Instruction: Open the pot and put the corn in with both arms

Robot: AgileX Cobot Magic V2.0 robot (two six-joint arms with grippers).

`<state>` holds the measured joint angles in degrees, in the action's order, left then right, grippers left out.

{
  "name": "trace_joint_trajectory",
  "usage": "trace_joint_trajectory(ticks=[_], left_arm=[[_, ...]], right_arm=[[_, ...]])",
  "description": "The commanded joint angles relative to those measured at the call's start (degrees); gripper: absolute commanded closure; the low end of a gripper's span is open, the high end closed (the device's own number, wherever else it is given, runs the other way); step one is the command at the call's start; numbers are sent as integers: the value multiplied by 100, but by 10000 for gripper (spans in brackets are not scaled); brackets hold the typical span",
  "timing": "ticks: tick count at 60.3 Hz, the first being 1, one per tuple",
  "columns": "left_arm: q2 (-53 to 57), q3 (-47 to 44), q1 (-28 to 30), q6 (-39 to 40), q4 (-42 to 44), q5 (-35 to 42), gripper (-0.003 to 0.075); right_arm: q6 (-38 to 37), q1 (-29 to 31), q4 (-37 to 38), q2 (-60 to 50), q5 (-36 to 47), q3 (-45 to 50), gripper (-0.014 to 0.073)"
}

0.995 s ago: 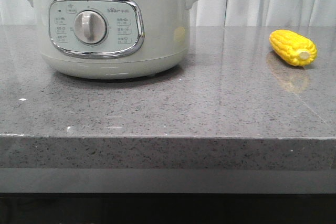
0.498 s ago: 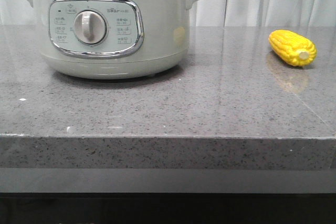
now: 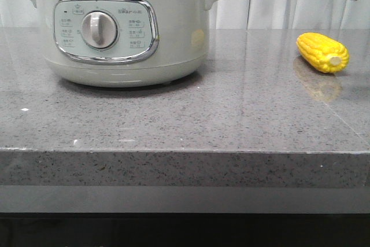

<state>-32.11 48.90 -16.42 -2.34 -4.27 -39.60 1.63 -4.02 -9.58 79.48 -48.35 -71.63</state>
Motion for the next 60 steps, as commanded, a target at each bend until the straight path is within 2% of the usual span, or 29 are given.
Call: trace_joint_trajectory(ticks=[1,14,28,60], left_arm=[[12,212,13,43,-74,816,491],[12,212,13,43,-74,816,491],[12,212,13,43,-74,816,491],[12,212,13,43,-74,816,491]], right_arm=[[36,-1,-48,301,219,-514,-40],[36,-1,170,1362,53,-1439,-40],[36,25,252,2120,24,-2044,-40],[36,25,302,2810,-54,-2332,-22]])
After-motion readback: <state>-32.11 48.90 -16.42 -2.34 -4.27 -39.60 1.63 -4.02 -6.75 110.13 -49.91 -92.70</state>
